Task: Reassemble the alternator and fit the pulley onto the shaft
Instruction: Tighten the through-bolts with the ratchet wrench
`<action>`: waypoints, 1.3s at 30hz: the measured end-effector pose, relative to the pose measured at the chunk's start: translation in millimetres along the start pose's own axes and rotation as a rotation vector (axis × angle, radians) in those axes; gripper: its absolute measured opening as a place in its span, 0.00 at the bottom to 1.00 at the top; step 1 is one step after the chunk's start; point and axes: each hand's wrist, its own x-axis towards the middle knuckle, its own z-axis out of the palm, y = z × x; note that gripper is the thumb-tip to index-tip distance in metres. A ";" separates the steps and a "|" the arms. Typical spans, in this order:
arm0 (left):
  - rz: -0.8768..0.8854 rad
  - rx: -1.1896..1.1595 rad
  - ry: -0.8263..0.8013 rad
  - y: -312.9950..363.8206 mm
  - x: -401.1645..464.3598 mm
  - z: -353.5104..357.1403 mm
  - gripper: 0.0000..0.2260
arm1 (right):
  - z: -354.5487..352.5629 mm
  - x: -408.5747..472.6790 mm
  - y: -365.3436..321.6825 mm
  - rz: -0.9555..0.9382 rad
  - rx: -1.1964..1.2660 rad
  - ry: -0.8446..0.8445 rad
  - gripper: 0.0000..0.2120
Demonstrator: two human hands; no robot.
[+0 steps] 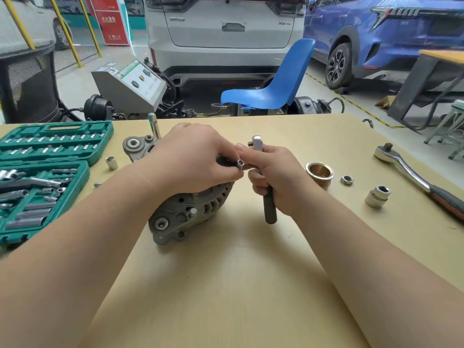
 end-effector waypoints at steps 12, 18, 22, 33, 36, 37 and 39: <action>-0.006 0.020 -0.037 0.4 1.0 -0.6 0.18 | -45.9 -6.3 -4.0 0.033 0.444 -0.217 0.02; 0.010 0.041 -0.023 -0.8 -0.4 -0.3 0.19 | -42.1 -9.2 -5.2 -0.045 0.529 -0.402 0.05; 0.023 0.040 -0.020 -1.5 -0.8 -1.4 0.14 | -43.8 -9.5 -6.6 -0.068 0.472 -0.384 0.05; 0.020 0.049 -0.123 -0.7 0.6 -7.1 0.24 | -50.6 1.2 3.0 -0.329 -0.770 0.285 0.10; 0.028 0.065 -0.126 -0.8 0.6 -8.1 0.20 | -48.2 7.3 17.5 -0.241 -1.238 0.366 0.10; 0.030 0.066 -0.124 -1.0 0.5 -8.2 0.18 | -48.1 10.4 21.3 -0.211 -1.281 0.344 0.08; 0.035 0.062 -0.112 -1.6 0.5 -7.7 0.14 | -48.1 15.4 24.8 -0.186 -1.327 0.319 0.05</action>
